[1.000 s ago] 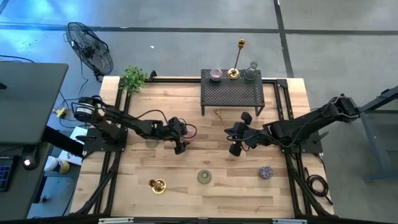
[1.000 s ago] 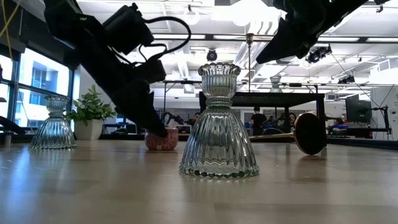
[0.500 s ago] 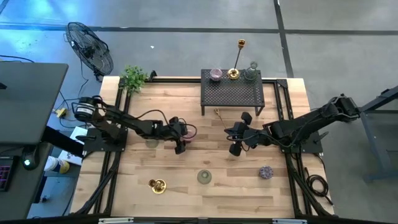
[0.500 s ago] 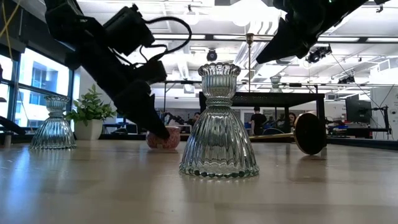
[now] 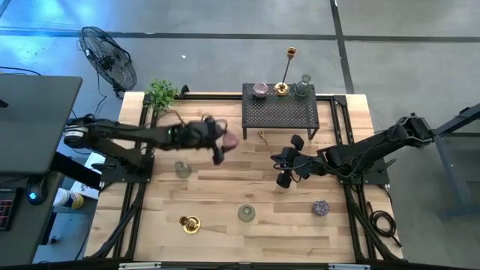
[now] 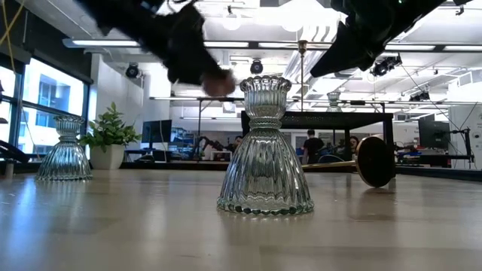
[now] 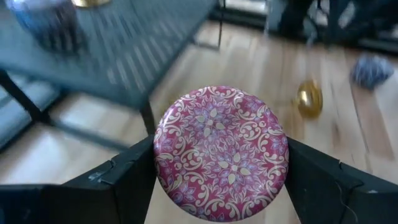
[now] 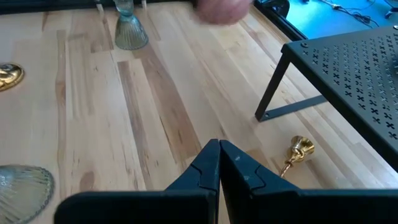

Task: Pick & Place candle stick holders
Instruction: Put the pink patterned scented candle on the shelf aligned with the red patterned scented candle

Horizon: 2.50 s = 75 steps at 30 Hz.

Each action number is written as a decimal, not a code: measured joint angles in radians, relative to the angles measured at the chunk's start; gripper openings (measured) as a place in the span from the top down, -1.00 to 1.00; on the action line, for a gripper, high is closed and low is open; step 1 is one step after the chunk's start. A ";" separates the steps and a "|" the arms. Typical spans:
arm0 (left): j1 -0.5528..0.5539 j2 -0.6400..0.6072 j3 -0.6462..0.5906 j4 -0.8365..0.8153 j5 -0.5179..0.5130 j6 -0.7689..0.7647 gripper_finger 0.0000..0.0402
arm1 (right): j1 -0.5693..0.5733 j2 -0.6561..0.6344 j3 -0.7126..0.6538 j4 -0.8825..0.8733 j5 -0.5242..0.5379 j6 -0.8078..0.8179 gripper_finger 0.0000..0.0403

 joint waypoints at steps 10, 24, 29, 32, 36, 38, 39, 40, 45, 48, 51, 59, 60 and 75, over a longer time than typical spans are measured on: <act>0.215 0.224 0.433 -0.219 0.184 0.102 -0.44 | 0.000 0.000 0.000 -0.004 -0.005 -0.004 1.00; 0.268 0.525 0.669 -0.261 0.176 0.107 -0.44 | -0.001 0.000 0.000 -0.005 -0.007 -0.019 1.00; 0.277 0.563 0.694 -0.249 0.156 0.122 -0.44 | -0.001 0.000 0.000 -0.002 -0.008 -0.019 1.00; 0.299 0.583 0.703 -0.236 0.153 0.111 -0.44 | -0.001 0.000 0.000 -0.002 -0.006 -0.019 1.00; 0.329 0.583 0.705 -0.229 0.167 0.101 -0.44 | -0.001 0.000 0.000 -0.002 -0.007 -0.020 1.00; 0.337 0.583 0.705 -0.234 0.169 0.100 -0.44 | -0.001 0.000 0.000 -0.002 -0.007 -0.023 1.00; 0.337 0.583 0.705 -0.234 0.168 0.100 -0.44 | -0.001 0.000 0.000 -0.002 -0.007 -0.023 1.00; 0.339 0.583 0.705 -0.233 0.169 0.100 -0.44 | -0.001 0.000 0.000 -0.002 -0.007 -0.023 1.00; 0.340 0.583 0.705 -0.231 0.208 0.100 -0.44 | -0.001 0.000 0.000 -0.002 -0.006 -0.023 1.00; 0.339 0.583 0.705 -0.217 0.209 0.100 -0.44 | -0.001 0.000 0.000 -0.002 -0.006 -0.023 1.00; 0.339 0.583 0.705 -0.196 0.214 0.100 -0.44 | -0.001 0.000 0.000 -0.002 -0.006 -0.023 1.00; 0.339 0.603 0.704 -0.172 0.220 0.104 -0.44 | -0.001 0.000 0.000 -0.002 -0.007 -0.023 1.00; 0.340 0.606 0.706 -0.163 0.221 0.104 -0.44 | -0.001 0.000 0.000 -0.002 -0.007 -0.023 1.00; 0.346 0.619 0.704 -0.152 0.248 0.124 -0.44 | -0.001 0.000 0.000 -0.002 -0.007 -0.023 1.00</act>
